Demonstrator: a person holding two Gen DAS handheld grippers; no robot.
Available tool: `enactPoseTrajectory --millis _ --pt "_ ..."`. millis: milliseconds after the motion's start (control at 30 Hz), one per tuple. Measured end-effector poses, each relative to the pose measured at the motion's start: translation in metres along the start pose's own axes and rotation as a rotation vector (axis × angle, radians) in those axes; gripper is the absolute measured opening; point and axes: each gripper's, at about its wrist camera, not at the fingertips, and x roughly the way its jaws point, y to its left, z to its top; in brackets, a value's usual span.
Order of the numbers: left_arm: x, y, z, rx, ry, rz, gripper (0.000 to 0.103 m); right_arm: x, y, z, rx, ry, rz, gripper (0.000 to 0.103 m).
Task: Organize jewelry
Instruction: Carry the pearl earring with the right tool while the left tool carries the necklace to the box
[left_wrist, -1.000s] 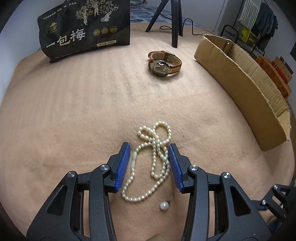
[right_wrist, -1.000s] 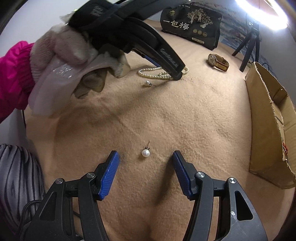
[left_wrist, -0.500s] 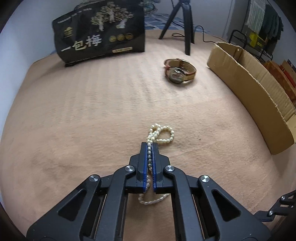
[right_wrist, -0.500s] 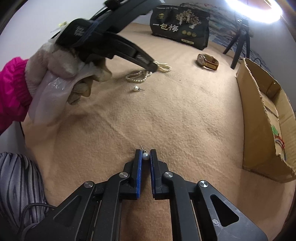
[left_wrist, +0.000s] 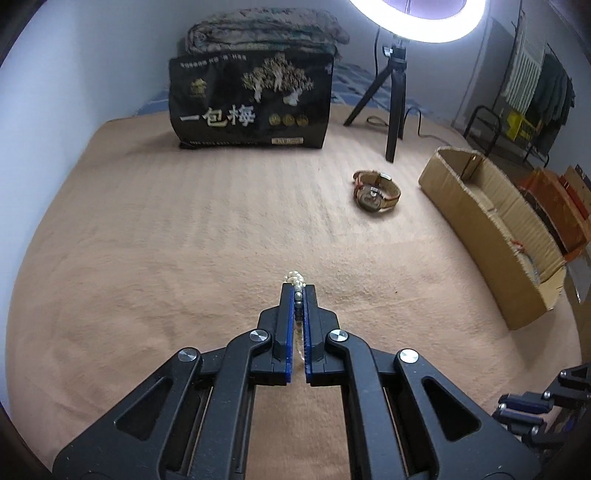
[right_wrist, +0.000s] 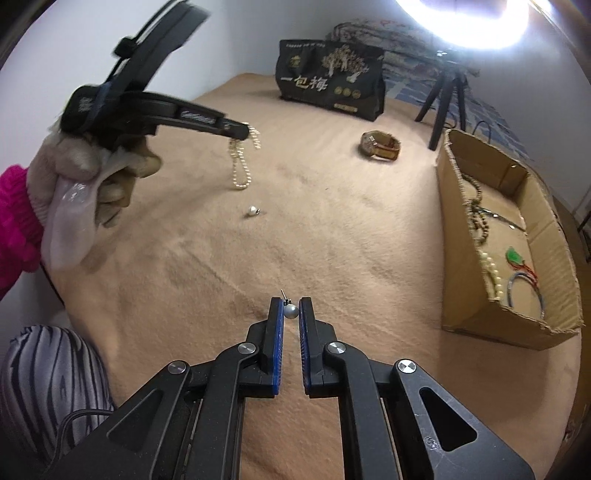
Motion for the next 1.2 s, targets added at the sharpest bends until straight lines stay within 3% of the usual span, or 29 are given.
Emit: enactPoseTrajectory --millis 500,933,1200 --pt "-0.07 -0.02 0.012 0.014 -0.11 -0.066 0.002 -0.062 -0.034 -0.001 0.071 -0.103 -0.086 0.007" --pt "-0.098 -0.083 0.031 0.081 -0.174 -0.188 0.002 -0.104 -0.094 0.007 0.14 -0.18 -0.193 0.007" --pt "-0.099 -0.134 0.045 0.151 -0.199 -0.246 0.002 -0.11 -0.134 0.021 0.175 -0.213 -0.231 0.007"
